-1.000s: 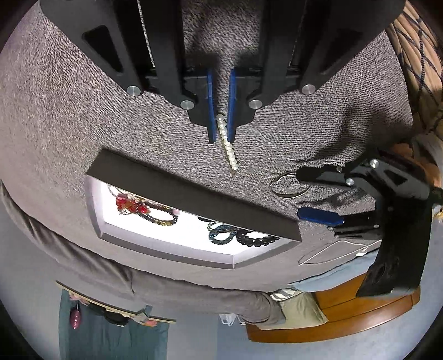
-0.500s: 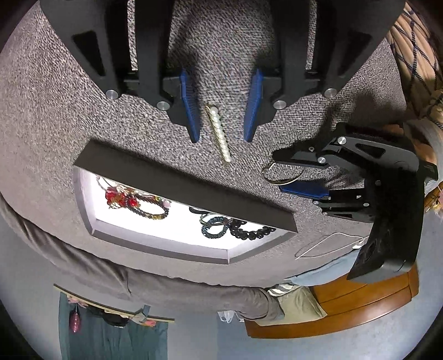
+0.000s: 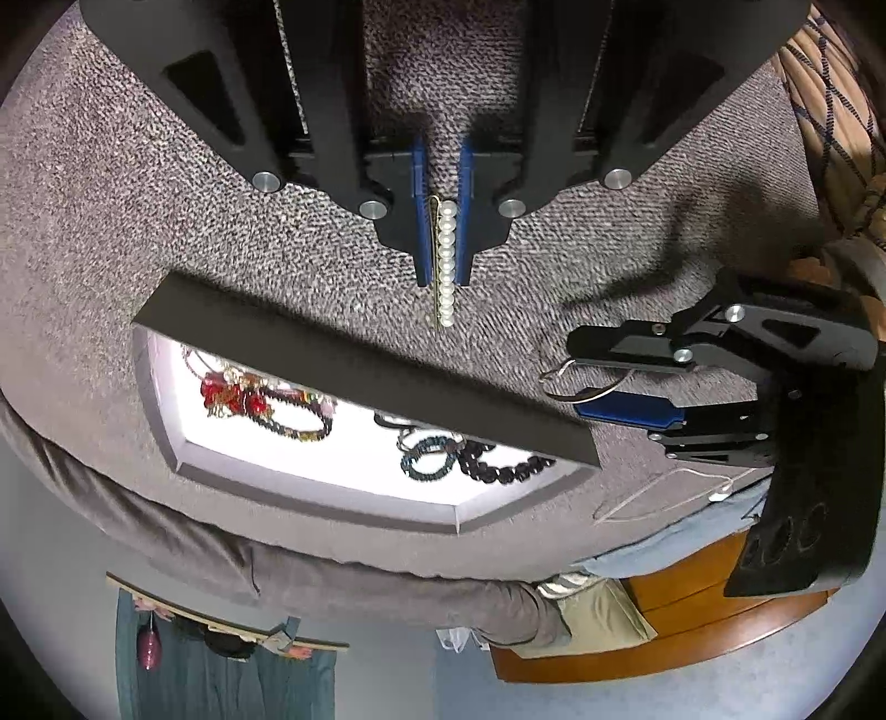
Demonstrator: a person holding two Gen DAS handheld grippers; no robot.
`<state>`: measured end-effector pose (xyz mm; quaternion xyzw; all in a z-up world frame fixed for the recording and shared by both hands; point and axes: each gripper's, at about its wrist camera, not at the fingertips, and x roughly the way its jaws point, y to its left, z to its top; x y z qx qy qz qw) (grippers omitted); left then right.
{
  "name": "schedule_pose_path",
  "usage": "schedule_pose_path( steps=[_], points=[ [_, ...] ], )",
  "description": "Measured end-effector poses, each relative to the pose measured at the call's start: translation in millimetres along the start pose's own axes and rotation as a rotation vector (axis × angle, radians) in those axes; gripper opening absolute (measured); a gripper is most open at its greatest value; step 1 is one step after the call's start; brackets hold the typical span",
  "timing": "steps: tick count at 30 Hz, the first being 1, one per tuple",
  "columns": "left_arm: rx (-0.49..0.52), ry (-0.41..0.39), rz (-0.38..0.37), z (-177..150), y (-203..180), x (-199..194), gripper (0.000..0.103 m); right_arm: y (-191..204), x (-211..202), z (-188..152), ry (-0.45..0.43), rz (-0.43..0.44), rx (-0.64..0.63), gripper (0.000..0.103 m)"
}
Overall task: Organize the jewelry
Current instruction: 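Carry the hoop and pearl hairpin into the box and open both tools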
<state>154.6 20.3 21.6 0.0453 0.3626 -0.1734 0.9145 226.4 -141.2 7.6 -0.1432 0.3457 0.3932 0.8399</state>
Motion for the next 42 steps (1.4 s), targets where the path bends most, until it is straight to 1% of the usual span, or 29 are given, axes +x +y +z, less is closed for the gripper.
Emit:
schedule_pose_path(
  steps=[3, 6, 11, 15, 17, 22, 26, 32, 37, 38, 40, 41, 42],
  points=[
    [-0.009, -0.016, -0.006, 6.7, 0.5, -2.5, 0.047, -0.7, -10.8, 6.4, -0.048, 0.036, 0.015, 0.008],
    [-0.018, -0.04, -0.004, 13.8, 1.9, -5.1, 0.047, -4.2, -22.5, 14.6, -0.106, 0.04, 0.041, 0.008],
    [-0.046, -0.08, 0.018, 29.9, 9.9, -4.6, 0.047, -18.8, -28.9, 29.7, -0.179, -0.019, 0.101, 0.008],
    [-0.098, -0.124, 0.059, 43.4, 24.0, -1.5, 0.047, -30.5, -28.0, 45.7, -0.231, -0.054, 0.139, 0.008],
    [-0.13, -0.137, 0.081, 49.6, 34.0, 2.9, 0.047, -35.4, -23.0, 52.7, -0.242, -0.071, 0.152, 0.008],
    [-0.182, -0.14, 0.128, 58.1, 51.8, 18.2, 0.047, -44.9, -3.5, 63.2, -0.23, -0.111, 0.172, 0.008],
    [-0.192, -0.135, 0.153, 62.0, 57.1, 28.8, 0.047, -50.0, 11.0, 65.8, -0.207, -0.127, 0.187, 0.008],
    [-0.216, -0.099, 0.158, 63.7, 63.7, 47.6, 0.047, -52.0, 32.9, 65.7, -0.144, -0.148, 0.195, 0.008],
    [-0.225, -0.074, 0.167, 63.9, 65.4, 53.6, 0.048, -51.2, 41.2, 65.2, -0.122, -0.155, 0.196, 0.008],
    [-0.221, -0.076, 0.166, 63.6, 64.8, 53.4, 0.051, -51.9, 41.7, 65.3, -0.121, -0.155, 0.198, 0.008],
    [-0.207, -0.089, 0.176, 62.2, 61.5, 50.5, 0.065, -52.7, 41.7, 64.8, -0.119, -0.153, 0.2, 0.009],
    [-0.203, -0.094, 0.179, 61.0, 60.1, 48.9, 0.068, -53.2, 41.9, 65.0, -0.119, -0.154, 0.2, 0.011],
    [-0.198, -0.1, 0.182, 60.9, 58.7, 47.1, 0.076, -52.9, 41.2, 64.7, -0.122, -0.155, 0.2, 0.017]
  ],
)
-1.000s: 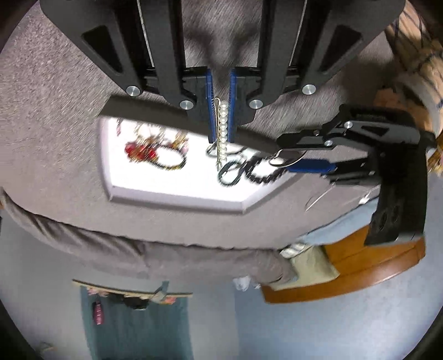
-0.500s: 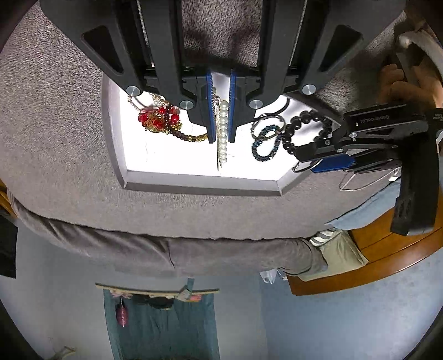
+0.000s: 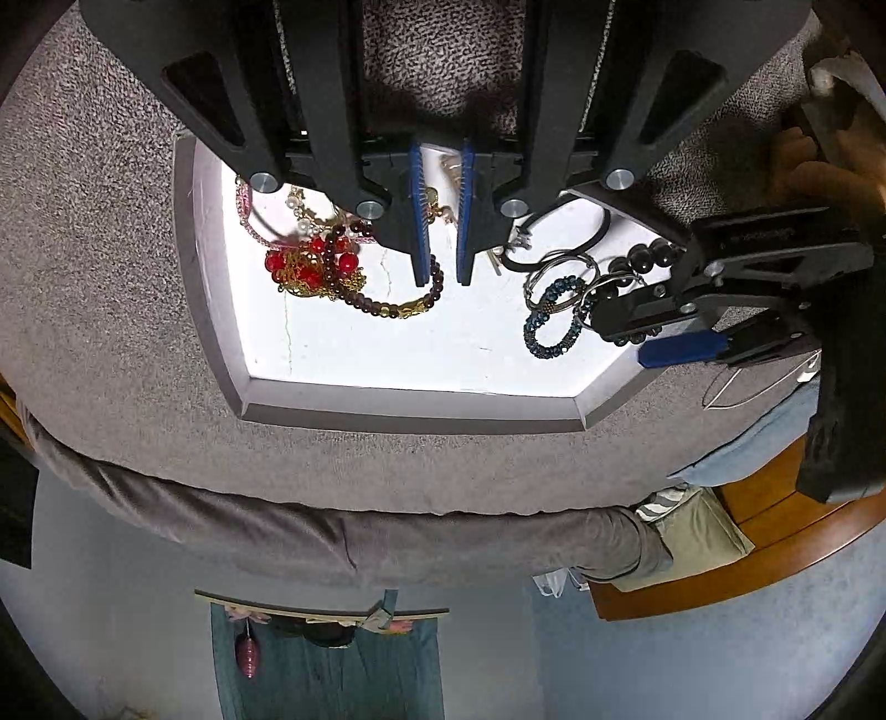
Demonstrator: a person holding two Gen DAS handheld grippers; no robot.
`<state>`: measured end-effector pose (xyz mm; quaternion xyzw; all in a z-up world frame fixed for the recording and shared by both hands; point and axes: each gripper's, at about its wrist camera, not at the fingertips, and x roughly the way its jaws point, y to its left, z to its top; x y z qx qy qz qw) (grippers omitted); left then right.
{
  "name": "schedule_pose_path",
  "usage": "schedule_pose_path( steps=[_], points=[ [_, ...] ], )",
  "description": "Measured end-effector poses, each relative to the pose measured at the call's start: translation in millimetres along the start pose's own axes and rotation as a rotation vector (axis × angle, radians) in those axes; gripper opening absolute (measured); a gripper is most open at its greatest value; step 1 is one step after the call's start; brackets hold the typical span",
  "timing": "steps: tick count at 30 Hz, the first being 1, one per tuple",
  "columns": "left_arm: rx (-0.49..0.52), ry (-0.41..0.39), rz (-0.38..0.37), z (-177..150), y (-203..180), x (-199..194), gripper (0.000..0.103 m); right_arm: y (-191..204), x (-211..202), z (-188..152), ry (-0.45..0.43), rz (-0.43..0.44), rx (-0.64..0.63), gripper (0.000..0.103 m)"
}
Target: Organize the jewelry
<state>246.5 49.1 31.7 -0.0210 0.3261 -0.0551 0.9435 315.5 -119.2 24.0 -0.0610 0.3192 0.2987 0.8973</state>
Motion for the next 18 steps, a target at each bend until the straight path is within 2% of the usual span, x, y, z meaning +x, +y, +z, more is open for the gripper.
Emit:
schedule_pose_path(
  steps=[1, 3, 5, 6, 10, 14, 18],
  points=[
    [0.003, -0.009, 0.004, -0.2, -0.6, -2.1, 0.08, 0.2, -1.6, -0.3, -0.005, 0.001, 0.0, 0.023],
    [0.003, -0.02, 0.007, -1.5, -1.3, -6.6, 0.084, 0.8, -7.6, -1.5, -0.03, 0.003, -0.002, 0.042],
    [-0.001, -0.043, 0.017, -3.7, -1.3, -12.5, 0.094, 0.7, -14.0, -3.5, -0.053, 0.004, -0.007, 0.046],
    [-0.004, -0.058, 0.024, -4.5, -1.2, -15.7, 0.094, 1.5, -18.3, -5.6, -0.064, -0.002, -0.016, 0.053],
    [-0.032, -0.105, 0.027, -9.7, -0.6, -30.6, 0.096, -1.3, -32.8, -13.7, -0.098, -0.004, -0.012, 0.062],
    [-0.05, -0.119, 0.021, -20.1, -2.3, -43.8, 0.096, -2.7, -50.1, -21.0, -0.14, -0.008, -0.005, 0.075],
    [-0.019, -0.128, 0.046, -32.3, -12.5, -54.5, 0.097, -1.0, -69.4, -28.3, -0.191, -0.01, 0.005, 0.084]
  ],
)
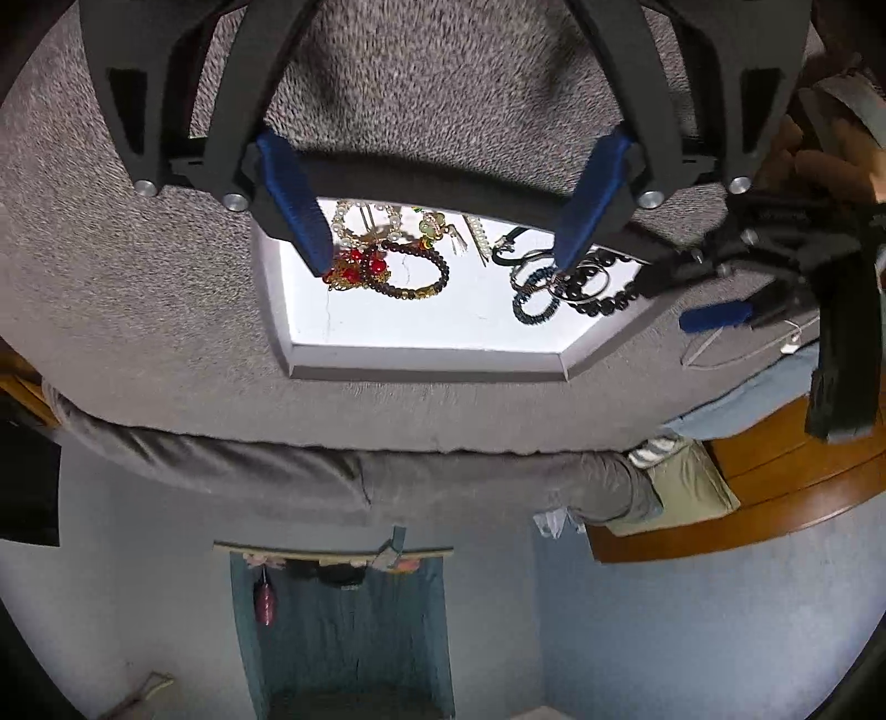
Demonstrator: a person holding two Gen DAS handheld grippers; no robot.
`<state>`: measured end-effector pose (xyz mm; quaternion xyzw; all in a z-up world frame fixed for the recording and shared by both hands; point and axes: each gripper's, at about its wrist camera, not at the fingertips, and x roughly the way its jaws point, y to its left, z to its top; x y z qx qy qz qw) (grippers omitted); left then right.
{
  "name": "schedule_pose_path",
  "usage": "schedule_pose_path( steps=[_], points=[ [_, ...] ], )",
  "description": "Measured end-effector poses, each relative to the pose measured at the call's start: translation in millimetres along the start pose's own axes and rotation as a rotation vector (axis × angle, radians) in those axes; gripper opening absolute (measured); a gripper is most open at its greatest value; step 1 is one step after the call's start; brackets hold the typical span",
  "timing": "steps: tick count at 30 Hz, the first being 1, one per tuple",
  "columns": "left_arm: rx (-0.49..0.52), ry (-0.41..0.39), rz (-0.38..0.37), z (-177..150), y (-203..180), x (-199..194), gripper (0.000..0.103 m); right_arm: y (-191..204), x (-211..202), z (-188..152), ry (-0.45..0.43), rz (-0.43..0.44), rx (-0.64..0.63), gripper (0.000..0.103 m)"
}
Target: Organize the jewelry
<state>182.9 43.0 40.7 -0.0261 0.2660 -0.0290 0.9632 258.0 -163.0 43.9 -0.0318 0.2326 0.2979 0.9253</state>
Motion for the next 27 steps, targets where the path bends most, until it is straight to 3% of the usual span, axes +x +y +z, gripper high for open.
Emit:
schedule_pose_path(
  steps=[7, 17, 27],
  points=[
    [0.041, -0.087, 0.051, -15.3, -15.9, -24.9, 0.098, -2.2, -20.7, -12.2, -0.057, -0.023, -0.002, 0.09],
    [-0.006, -0.145, 0.091, -24.2, -14.9, -38.5, 0.098, -4.8, -39.6, -16.2, -0.114, -0.073, 0.013, 0.097],
    [-0.001, -0.14, 0.103, -25.8, -15.4, -36.3, 0.098, -0.5, -40.1, -20.1, -0.122, -0.094, -0.005, 0.097]
  ],
)
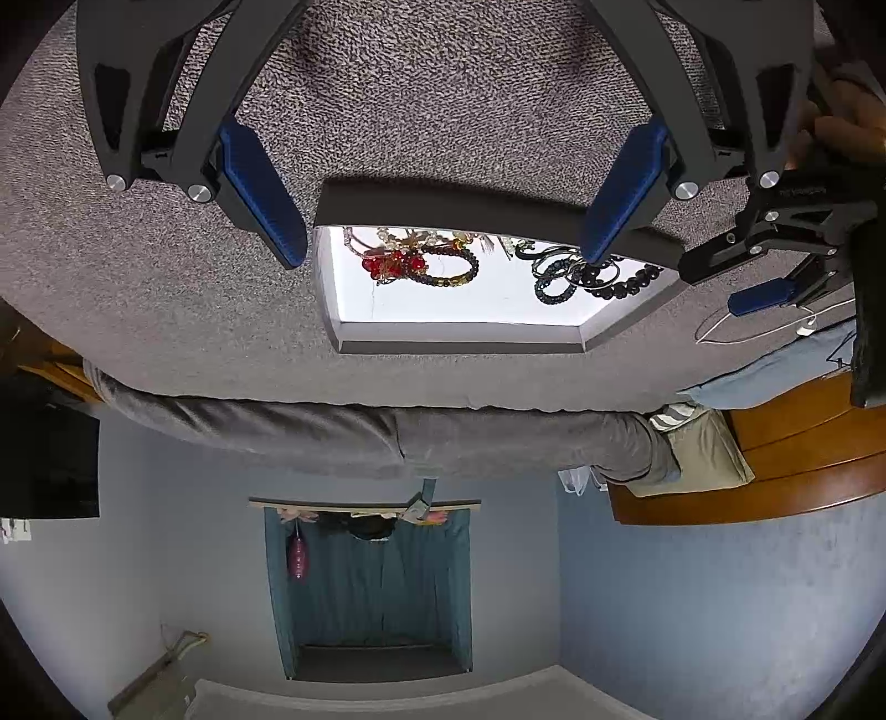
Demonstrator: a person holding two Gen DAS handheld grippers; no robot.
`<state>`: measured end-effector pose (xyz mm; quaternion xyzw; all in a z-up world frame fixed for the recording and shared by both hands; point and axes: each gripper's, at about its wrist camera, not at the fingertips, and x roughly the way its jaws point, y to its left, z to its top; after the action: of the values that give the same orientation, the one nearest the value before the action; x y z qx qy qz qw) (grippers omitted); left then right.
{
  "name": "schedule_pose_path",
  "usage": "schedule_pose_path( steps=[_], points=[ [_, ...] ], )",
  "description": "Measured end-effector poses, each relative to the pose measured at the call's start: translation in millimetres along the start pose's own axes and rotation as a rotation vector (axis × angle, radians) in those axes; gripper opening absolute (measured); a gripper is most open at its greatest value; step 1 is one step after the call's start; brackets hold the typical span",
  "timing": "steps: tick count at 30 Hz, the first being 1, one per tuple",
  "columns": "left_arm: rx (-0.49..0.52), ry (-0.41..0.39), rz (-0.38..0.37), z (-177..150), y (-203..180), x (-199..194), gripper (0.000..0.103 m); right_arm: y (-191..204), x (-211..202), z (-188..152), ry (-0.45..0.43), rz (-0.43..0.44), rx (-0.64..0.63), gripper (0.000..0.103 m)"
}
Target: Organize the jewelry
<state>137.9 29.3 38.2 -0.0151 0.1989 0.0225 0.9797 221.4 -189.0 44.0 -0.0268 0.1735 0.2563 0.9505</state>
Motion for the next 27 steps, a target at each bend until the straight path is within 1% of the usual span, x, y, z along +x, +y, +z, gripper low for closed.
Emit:
schedule_pose_path(
  steps=[27],
  points=[
    [0.008, 0.004, -0.004, 0.2, -1.2, 0.6, 0.098, -0.8, 1.8, 0.0, 0.008, 0.001, 0.002, 0.097]
  ],
)
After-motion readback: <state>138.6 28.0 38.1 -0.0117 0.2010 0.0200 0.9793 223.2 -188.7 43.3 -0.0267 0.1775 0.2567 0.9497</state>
